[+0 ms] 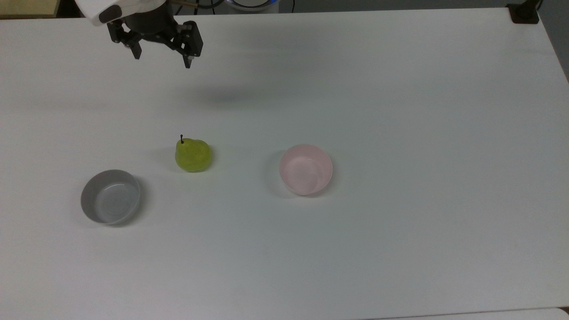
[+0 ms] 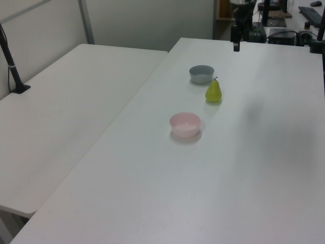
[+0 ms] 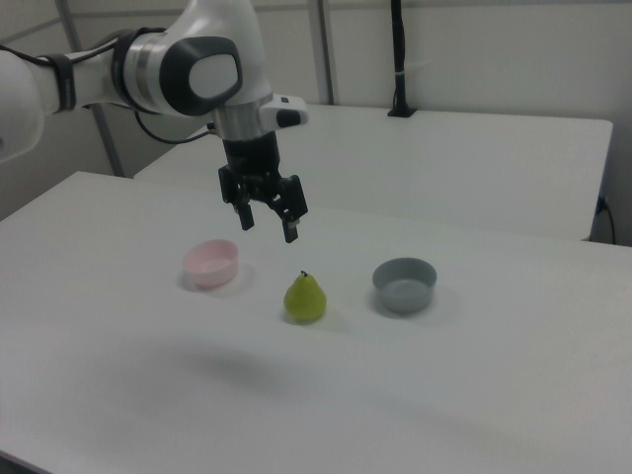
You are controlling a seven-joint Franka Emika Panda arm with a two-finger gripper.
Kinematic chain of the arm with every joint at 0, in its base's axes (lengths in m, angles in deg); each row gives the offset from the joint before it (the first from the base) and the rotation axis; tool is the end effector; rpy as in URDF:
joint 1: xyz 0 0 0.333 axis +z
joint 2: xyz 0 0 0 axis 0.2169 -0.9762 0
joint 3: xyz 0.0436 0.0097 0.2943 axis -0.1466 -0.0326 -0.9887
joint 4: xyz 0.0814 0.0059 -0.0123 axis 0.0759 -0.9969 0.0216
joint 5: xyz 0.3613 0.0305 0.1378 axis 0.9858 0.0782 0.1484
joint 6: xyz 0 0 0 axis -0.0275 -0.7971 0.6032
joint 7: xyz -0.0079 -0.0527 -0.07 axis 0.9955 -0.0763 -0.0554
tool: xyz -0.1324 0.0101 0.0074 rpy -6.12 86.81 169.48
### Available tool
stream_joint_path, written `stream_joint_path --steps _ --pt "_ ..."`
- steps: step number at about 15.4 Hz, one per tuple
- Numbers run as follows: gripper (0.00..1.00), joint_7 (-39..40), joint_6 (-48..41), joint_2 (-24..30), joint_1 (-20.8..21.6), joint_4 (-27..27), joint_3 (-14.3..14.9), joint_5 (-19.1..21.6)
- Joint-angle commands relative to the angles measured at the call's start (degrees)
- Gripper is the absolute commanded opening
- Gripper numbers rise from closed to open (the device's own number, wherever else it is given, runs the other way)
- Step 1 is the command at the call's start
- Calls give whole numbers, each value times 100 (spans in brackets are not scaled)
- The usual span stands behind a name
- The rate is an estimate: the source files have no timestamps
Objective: Place the pear in the bowl
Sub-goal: 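Move the open gripper down over the green pear, then close the gripper around the green pear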
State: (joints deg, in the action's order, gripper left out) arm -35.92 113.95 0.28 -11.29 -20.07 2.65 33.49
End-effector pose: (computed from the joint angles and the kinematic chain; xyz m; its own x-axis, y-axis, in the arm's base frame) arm 0.5868 -0.1005 0.4875 0.9906 -0.1318 -0.0364 -0.1288 -0.9888 0.0750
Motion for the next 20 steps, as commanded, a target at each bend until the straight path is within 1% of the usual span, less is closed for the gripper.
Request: stream_joint_path --steps 1,3,4,5,10,13,20 --pt "100 158 33 -578 52 325 147 109" --pt "100 237 435 -938 60 474 147 126" --pt "100 228 820 -1192 113 474 138 109" --pt "100 202 1015 -1351 200 474 147 100" --pt "100 211 1675 -1949 297 466 138 39" --pt "100 193 1869 -2169 351 457 130 39" --pt "100 211 1905 -2407 394 413 121 -84"
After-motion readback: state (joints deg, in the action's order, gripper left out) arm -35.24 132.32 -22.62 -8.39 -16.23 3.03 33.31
